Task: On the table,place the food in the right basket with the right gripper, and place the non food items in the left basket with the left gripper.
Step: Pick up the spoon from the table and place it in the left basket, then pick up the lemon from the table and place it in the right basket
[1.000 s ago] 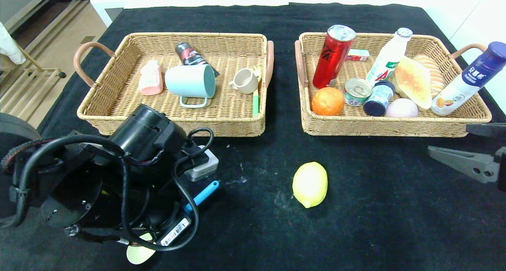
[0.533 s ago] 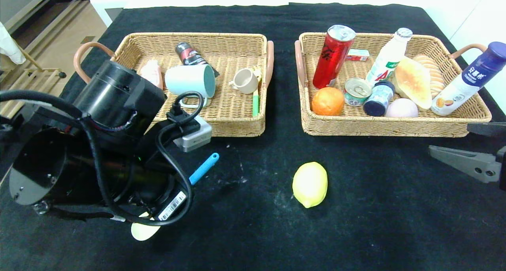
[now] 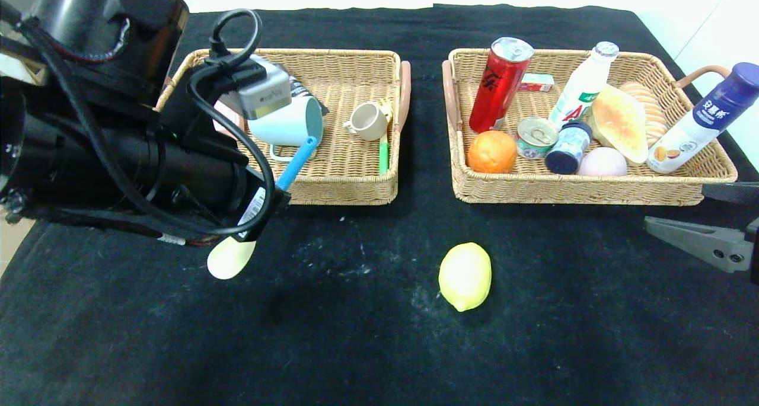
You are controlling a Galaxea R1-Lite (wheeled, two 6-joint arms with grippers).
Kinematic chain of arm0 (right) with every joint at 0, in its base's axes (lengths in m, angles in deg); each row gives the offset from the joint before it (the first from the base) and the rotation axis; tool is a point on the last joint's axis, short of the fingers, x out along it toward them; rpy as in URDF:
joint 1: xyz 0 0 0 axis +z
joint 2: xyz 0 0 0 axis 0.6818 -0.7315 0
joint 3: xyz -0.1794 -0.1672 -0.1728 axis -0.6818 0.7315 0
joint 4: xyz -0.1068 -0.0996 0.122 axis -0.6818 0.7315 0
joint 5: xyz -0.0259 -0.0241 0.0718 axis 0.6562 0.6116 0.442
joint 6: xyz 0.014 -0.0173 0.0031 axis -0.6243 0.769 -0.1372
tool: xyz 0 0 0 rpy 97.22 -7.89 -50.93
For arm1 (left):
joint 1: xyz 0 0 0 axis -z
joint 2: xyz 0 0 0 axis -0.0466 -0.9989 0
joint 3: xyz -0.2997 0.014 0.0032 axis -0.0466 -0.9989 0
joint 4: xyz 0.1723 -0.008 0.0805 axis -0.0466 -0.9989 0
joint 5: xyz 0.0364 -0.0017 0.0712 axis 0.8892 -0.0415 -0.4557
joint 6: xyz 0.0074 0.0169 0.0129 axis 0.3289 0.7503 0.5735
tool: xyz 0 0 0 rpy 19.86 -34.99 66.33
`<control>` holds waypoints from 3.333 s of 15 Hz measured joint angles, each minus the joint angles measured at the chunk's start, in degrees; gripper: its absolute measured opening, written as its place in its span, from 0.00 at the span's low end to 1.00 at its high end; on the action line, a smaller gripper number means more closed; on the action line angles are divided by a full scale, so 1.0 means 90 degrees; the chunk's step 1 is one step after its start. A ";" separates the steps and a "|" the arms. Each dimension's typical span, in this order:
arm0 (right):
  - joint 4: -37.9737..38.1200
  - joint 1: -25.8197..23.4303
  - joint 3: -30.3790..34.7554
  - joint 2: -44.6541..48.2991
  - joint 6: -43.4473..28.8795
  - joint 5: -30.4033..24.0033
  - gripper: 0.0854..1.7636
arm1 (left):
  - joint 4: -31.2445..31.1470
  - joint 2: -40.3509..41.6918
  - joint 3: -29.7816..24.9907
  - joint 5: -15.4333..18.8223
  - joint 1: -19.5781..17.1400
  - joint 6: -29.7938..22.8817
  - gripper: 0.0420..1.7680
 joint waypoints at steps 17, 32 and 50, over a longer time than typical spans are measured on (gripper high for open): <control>-0.0001 -0.0037 0.0009 0.0000 0.0009 -0.0003 0.97 | 0.1443 -0.1197 0.1780 0.0397 -0.1764 -0.1261 0.10; -0.0004 -0.0037 0.0009 -0.0007 0.0009 -0.0003 0.97 | 0.2189 -0.1486 0.1707 0.0878 -0.2307 -0.1433 0.57; -0.0009 -0.0037 0.0001 -0.0016 -0.0001 0.0007 0.97 | 0.2043 -0.1097 0.1382 0.1694 -0.2257 -0.1392 0.93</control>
